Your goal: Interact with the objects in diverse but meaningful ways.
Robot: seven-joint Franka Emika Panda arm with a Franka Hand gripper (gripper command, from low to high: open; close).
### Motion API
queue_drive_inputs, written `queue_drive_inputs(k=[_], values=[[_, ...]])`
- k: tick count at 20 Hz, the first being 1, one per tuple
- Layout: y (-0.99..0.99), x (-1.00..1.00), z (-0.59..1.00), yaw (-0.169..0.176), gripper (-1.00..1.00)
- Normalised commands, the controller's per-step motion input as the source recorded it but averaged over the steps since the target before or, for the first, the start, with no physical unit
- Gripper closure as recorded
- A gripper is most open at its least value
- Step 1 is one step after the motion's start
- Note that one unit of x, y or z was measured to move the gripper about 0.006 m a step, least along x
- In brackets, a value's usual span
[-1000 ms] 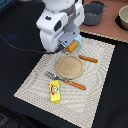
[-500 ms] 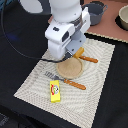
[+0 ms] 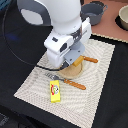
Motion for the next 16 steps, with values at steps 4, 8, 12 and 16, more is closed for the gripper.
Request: queue_drive_inputs(k=[4,8,12,16], values=[[0.10,0.52,0.10,-0.094,1.00],[0.14,0.61,0.18,-0.112,-1.00],[0.10,0.54,0.40,-0.124,-1.00],[0.18,0.52,0.76,-0.106,-1.00]])
